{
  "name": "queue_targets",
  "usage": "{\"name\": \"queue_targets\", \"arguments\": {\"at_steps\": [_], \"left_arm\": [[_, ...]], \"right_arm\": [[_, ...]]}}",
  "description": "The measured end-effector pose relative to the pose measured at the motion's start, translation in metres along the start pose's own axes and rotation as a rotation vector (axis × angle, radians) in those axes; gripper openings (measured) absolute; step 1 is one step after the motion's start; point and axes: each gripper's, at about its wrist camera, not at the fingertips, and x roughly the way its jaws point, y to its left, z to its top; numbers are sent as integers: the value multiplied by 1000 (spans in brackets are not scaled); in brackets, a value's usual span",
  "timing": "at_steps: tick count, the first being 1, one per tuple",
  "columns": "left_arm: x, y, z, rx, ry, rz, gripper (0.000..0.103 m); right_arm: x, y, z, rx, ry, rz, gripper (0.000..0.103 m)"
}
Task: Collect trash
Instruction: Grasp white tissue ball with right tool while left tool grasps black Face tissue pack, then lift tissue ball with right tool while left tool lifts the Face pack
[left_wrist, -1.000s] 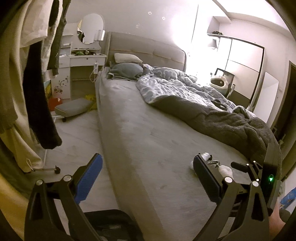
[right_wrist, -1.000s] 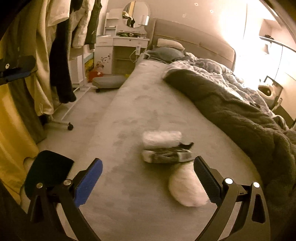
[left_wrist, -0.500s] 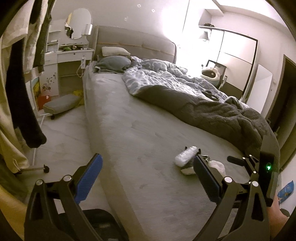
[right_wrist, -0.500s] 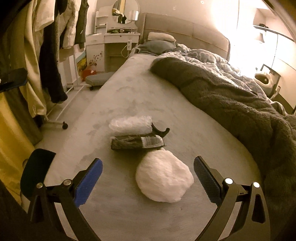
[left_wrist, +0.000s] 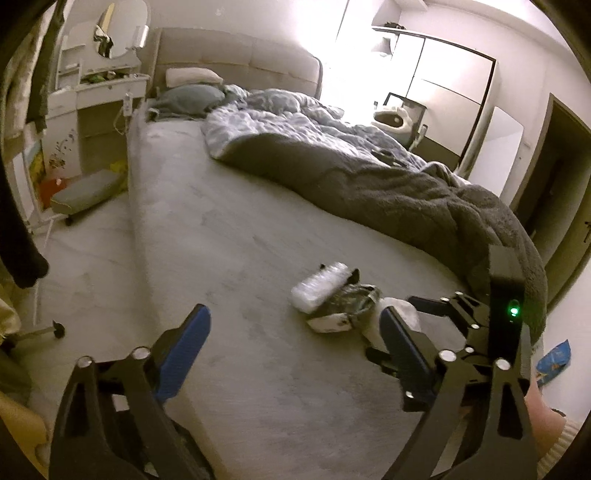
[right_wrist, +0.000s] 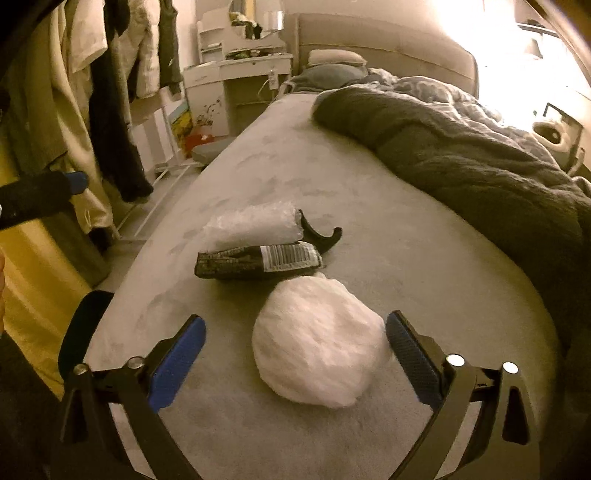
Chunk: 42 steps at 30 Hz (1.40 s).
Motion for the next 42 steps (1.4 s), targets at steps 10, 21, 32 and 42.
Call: {"name": "queue_targets", "arguments": {"at_steps": [10,21,32,42], "left_arm": [[43,-25,-8,-11,78,-65,86],[83,-32,-17,-30,128,-32,87],[107,-52,-27,9,171,-15,88],[121,-64,-31,1,174,46,95]], "right_arm": [[-2,-20,-5,31,25,4,52],[-22,-46,-12,68,-1,36,48],[-43,-81,-18,165,-57,25,48],[-48,-94,-27,193,-67,18,48]]}}
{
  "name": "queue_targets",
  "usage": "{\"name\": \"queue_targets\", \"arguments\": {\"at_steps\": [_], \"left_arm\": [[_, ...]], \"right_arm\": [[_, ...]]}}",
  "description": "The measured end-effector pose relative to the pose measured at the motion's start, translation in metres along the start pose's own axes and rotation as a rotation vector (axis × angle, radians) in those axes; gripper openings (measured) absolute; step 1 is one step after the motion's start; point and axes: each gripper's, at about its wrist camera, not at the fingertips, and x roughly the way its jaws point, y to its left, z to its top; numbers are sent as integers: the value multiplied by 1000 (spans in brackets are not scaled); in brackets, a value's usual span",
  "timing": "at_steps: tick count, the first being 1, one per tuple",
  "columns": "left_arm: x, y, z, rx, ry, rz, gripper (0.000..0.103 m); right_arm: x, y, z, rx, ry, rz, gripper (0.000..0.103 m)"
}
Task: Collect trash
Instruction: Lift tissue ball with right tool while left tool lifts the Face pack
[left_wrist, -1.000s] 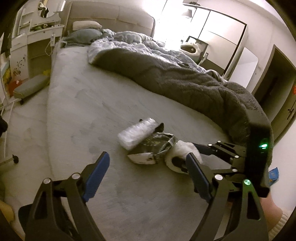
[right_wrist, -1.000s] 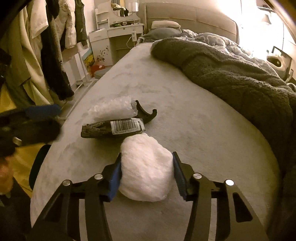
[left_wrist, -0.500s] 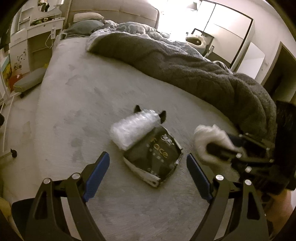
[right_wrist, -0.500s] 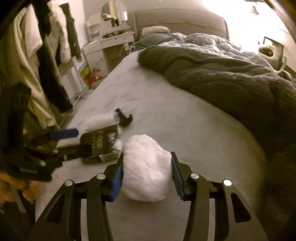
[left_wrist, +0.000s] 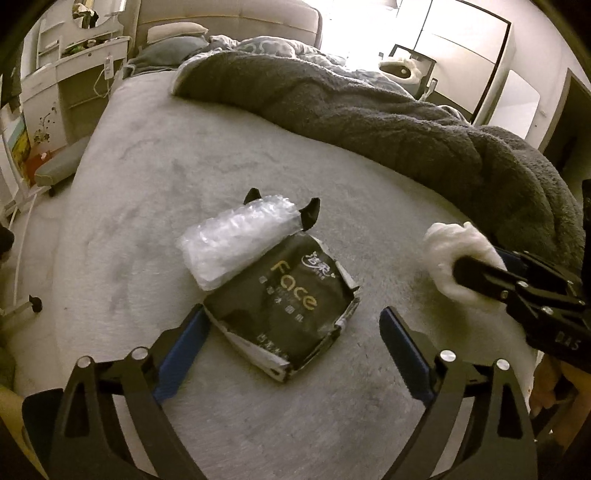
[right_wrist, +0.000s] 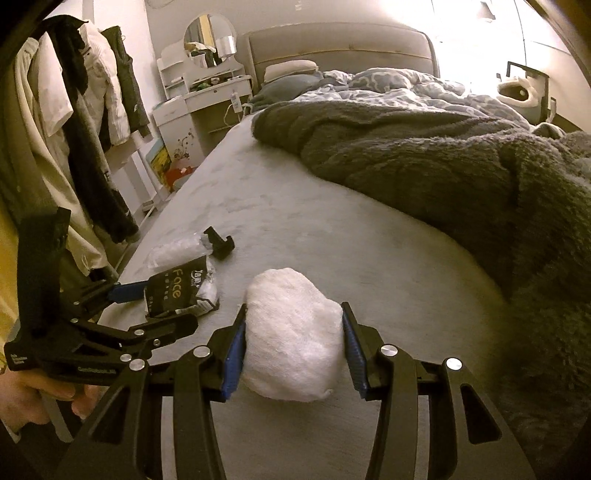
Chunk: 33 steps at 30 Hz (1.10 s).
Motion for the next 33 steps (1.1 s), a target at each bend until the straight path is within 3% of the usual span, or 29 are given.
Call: {"name": "queue_targets", "arguments": {"at_steps": [16,25,33], "left_arm": [[20,-11,5,19,7,116,96],[10,-1,6,-22,-11,64,83],[-7,1,-4,6,18,28,82]], "right_arm": [[-5,-5,-3,21,-3,17,48],[-8,3,3,7,-13,30,48],[-13,12,12,10,-20,16,48]]}}
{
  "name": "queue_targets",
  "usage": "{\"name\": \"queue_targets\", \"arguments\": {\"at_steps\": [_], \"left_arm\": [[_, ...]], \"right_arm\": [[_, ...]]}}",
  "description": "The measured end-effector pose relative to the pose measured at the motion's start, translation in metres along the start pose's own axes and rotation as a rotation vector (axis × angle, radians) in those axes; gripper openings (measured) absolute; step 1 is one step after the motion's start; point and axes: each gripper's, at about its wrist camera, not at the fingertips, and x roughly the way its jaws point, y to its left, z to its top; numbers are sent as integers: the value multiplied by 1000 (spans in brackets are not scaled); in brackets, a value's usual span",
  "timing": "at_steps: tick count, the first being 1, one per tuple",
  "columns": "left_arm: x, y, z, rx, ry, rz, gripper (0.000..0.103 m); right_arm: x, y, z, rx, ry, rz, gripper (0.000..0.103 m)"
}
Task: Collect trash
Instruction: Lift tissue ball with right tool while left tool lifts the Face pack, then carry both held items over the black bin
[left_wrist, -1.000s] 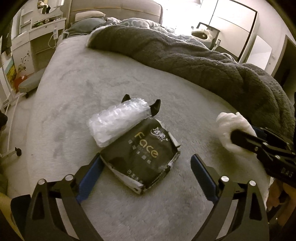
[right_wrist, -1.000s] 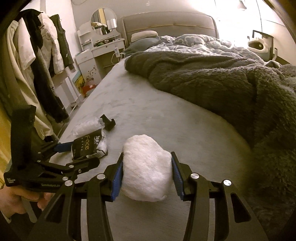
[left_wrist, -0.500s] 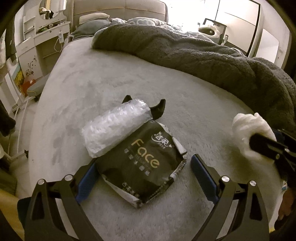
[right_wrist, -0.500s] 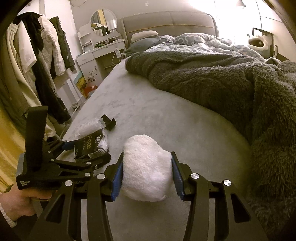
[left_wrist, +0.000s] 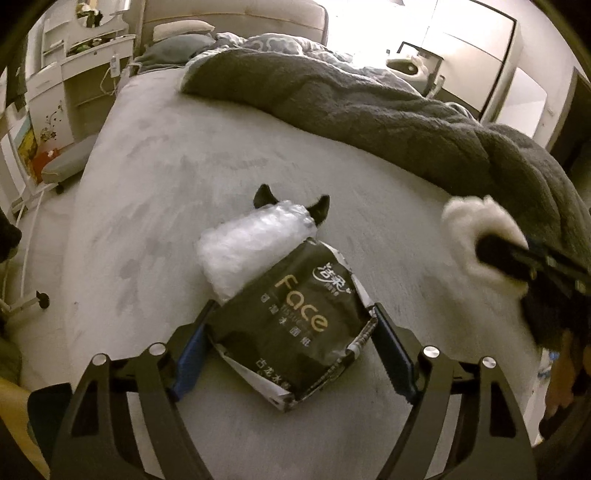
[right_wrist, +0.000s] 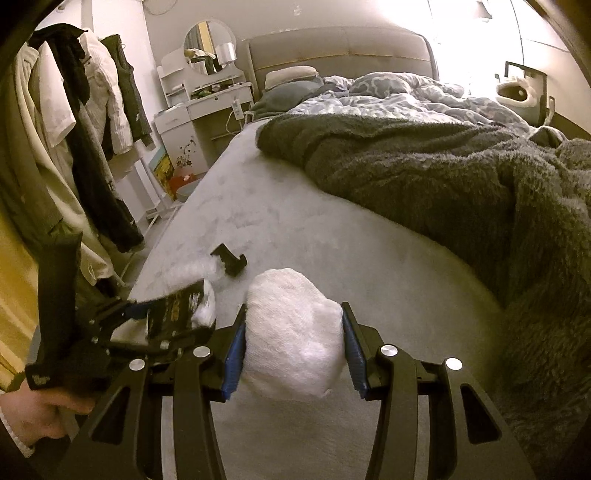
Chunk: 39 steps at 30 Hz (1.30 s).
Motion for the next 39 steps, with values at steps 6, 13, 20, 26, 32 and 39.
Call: {"name": "queue_targets", "arguments": {"at_steps": [6,13,20,26,32,39], "left_arm": [[-16,6,-10,48,9,-12,82],[-37,23,-19,89,6,4,82],[-55,58,-28,60,13,22,82],[-74,95,-38,10,-1,46,82],[-90,131,-52,-40,4,96,82],[-95,168,-68,-89,51,153,82]], "right_arm": [[-1,19,11,-15,-10,8,48],[4,46,21,-33,1,27,48],[20,68,24,-26,32,61,48],[25,103,29,-54,39,88,48],[32,142,31,-94,51,117,48],[45,180,29,-126,85,146,48]]}}
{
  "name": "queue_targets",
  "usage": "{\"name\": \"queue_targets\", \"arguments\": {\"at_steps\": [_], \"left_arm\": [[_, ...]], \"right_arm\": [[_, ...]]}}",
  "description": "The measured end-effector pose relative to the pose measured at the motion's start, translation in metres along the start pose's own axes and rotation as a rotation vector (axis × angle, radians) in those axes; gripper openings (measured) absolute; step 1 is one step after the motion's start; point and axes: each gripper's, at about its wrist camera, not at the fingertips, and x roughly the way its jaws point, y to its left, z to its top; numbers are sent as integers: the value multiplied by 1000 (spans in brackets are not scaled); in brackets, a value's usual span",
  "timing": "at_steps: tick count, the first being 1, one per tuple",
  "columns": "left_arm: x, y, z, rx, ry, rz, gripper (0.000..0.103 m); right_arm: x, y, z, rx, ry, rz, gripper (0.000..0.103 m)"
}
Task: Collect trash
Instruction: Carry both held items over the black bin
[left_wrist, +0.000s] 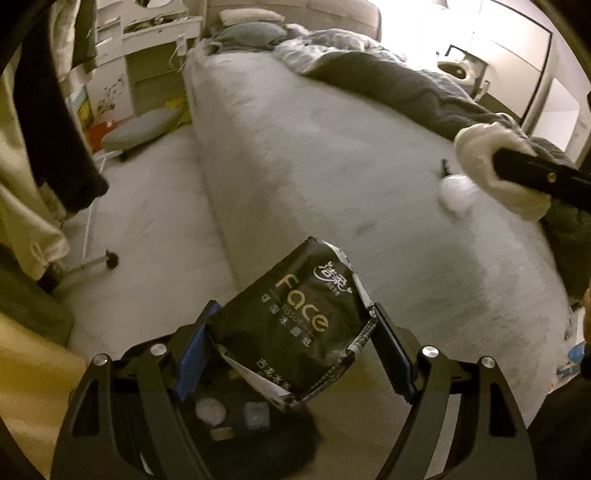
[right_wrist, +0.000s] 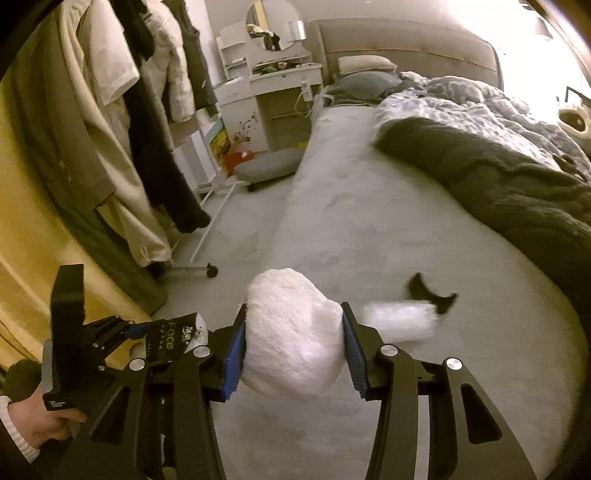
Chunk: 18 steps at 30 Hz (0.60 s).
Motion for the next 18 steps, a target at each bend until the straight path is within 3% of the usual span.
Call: {"name": "queue_targets", "arguments": {"at_steps": [9,18], "left_arm": [[5,36,-23,-40,79,47,82],[21,73,-52,-79,218,78,82]], "right_arm": [[22,40,3,-25,36,52,48],[55,82,3,-67,97,105,48]]}}
